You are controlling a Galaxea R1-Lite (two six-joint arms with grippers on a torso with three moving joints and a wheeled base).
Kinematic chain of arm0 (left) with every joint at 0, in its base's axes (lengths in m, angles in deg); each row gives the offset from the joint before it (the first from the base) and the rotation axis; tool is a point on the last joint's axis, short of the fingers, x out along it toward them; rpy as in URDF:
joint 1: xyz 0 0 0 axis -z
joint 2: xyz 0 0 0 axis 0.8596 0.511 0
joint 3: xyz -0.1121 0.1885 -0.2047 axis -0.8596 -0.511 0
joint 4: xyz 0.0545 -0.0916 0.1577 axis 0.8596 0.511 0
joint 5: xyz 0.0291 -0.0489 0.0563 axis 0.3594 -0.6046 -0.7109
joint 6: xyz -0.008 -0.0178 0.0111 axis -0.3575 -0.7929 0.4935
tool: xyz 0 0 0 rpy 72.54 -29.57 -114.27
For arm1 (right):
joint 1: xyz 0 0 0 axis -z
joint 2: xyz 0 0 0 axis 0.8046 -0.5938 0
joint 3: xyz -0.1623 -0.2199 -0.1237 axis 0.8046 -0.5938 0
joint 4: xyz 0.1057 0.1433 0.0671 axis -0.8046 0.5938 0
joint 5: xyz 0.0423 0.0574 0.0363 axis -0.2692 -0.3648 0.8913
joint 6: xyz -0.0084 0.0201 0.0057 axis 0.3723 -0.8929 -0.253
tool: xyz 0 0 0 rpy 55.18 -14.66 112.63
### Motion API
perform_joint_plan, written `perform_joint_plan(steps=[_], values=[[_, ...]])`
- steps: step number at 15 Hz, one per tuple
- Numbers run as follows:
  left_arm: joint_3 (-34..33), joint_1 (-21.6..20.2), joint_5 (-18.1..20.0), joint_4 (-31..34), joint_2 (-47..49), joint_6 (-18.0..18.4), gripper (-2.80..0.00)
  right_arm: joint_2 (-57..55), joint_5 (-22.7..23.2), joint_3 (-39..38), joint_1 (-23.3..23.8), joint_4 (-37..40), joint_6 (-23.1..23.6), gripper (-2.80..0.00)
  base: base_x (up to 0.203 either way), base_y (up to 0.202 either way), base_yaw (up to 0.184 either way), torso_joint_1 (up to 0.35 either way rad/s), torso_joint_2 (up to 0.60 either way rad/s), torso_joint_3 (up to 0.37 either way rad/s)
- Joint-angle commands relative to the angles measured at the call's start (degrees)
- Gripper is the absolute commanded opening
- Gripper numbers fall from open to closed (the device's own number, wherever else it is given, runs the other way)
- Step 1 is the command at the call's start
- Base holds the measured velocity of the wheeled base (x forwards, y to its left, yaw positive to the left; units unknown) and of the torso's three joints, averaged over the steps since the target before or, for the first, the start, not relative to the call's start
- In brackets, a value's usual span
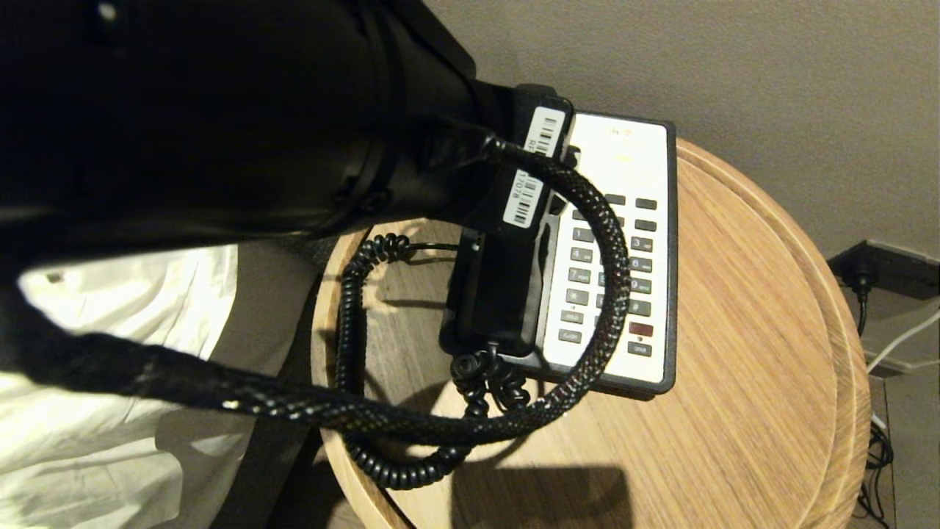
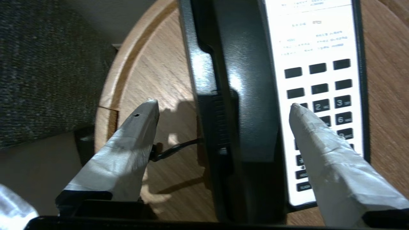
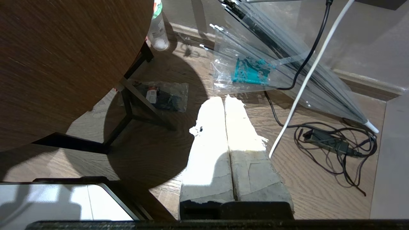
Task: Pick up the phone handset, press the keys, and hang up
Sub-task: Pick up the desk phone handset
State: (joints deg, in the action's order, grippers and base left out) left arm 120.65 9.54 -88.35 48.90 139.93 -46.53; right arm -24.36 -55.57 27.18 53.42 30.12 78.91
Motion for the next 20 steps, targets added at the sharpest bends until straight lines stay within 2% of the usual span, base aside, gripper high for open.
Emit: perform_joint_plan(steps=[1,14,17,20], values=[[0.2,1.2,-0.3,-0.2,1.3,-1.5,0.0,0.1,0.0,0.0,0.0,0.0,0.0,-2.8,0.0,0.0,0.0,0.0,0.0,0.0],[0.2,1.6,-3.0,-0.3,4.1,-3.2,0.0,0.1,0.0,0.0,0.0,0.0,0.0,-2.8,0.0,0.0,0.0,0.0,0.0,0.0],[0.2,1.2,-3.2,-0.1,4.6,-5.4,0.0,0.1,0.0,0.0,0.0,0.0,0.0,-2.8,0.0,0.0,0.0,0.0,0.0,0.0],[0.2,0.8,-4.4,-0.2,4.9,-5.9,0.0,0.0,0.0,0.0,0.0,0.0,0.0,-2.8,0.0,0.0,0.0,0.0,0.0,0.0]])
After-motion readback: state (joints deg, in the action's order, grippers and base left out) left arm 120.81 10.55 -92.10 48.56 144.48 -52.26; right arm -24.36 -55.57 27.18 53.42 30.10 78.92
